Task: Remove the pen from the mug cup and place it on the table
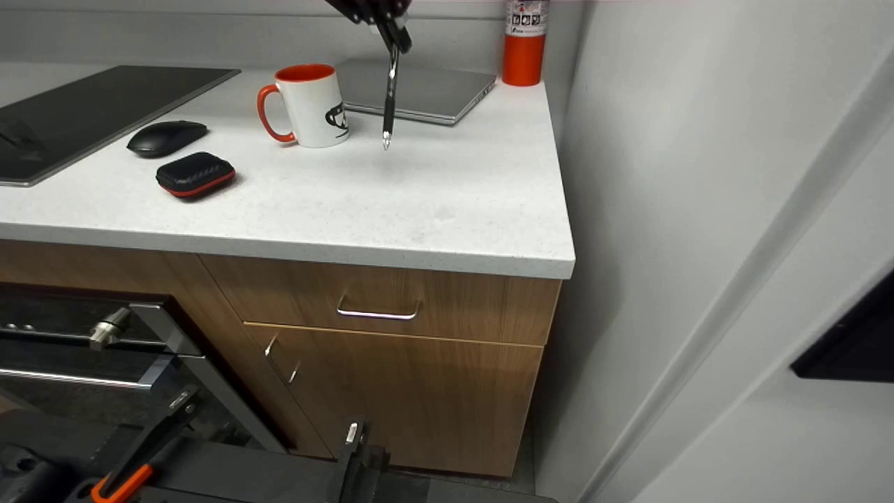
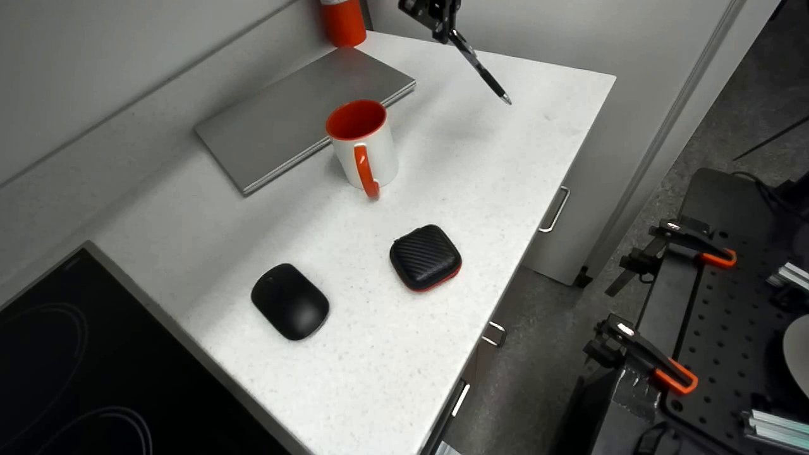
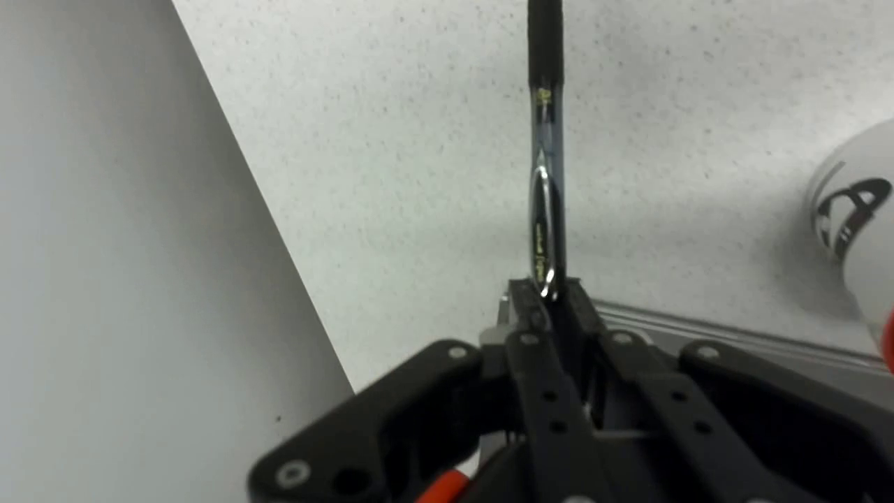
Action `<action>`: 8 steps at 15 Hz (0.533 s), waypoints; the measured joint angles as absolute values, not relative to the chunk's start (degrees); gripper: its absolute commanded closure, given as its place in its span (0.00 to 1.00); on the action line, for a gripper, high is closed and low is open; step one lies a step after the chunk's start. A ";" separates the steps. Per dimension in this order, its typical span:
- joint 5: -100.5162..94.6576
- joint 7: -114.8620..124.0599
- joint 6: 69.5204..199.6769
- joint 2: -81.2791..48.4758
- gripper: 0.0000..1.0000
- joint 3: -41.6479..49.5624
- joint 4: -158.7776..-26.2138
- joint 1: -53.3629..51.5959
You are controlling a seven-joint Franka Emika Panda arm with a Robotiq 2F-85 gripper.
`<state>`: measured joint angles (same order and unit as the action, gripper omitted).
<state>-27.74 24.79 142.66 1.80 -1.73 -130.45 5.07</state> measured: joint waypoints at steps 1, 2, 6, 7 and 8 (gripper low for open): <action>-29.01 26.54 142.83 0.11 0.97 -1.10 -130.38 5.09; -30.34 28.58 143.11 -1.56 0.97 -0.46 -130.21 5.08; -32.31 34.74 145.90 -8.32 0.97 2.07 -128.56 4.54; -32.31 35.55 147.04 -9.76 0.65 2.69 -128.14 4.24; -32.31 36.25 147.86 -10.96 0.63 3.35 -127.67 3.82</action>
